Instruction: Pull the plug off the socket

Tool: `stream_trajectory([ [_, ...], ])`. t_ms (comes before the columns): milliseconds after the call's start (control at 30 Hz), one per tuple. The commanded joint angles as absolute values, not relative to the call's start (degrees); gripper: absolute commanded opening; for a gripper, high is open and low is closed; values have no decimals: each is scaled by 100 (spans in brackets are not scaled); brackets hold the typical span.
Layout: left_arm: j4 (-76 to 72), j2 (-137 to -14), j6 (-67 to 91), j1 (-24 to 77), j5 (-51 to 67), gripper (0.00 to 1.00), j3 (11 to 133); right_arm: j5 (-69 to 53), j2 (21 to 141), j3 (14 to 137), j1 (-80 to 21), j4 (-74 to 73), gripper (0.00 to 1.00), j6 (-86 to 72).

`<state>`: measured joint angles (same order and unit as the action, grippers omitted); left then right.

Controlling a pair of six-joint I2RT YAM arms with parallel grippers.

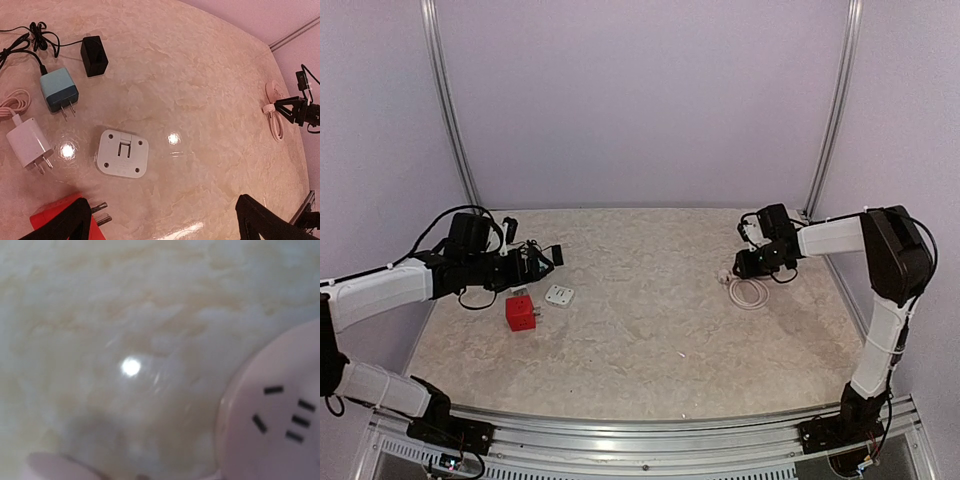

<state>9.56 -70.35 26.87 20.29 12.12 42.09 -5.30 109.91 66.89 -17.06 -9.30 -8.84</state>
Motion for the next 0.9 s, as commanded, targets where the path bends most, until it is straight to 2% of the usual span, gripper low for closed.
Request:
stream_trajectory([
  [0, 985, -7443, 2411, 1896, 1640, 99, 4892, -941, 10357, 6607, -1705, -1383, 47, -835],
  [33, 1072, -7523, 2359, 1890, 1684, 99, 5075, -979, 10197, 6607, -1712, -1358, 53, -849],
  [67, 1152, -7643, 2297, 1890, 1718, 99, 5264, -1033, 10036, 6596, -1706, -1339, 65, -869],
  [133, 1307, -7778, 2221, 1897, 1746, 99, 5624, -1206, 9700, 6521, -1709, -1232, 73, -934],
  [167, 1383, -7866, 2177, 1903, 1756, 99, 5783, -1312, 9515, 6463, -1713, -1150, 85, -971],
  [267, 1632, -8070, 2113, 1927, 1754, 99, 6251, -1549, 8970, 6169, -1781, -771, 98, -1076],
  [533, 1874, -8647, 1851, 2685, 983, 99, 6601, -1809, 7737, 4920, -2339, 581, 100, -1232],
  [867, 917, -8817, 2267, 2922, 1172, 99, 5339, -1536, 7794, 3469, -3239, 1942, 100, -1594],
])
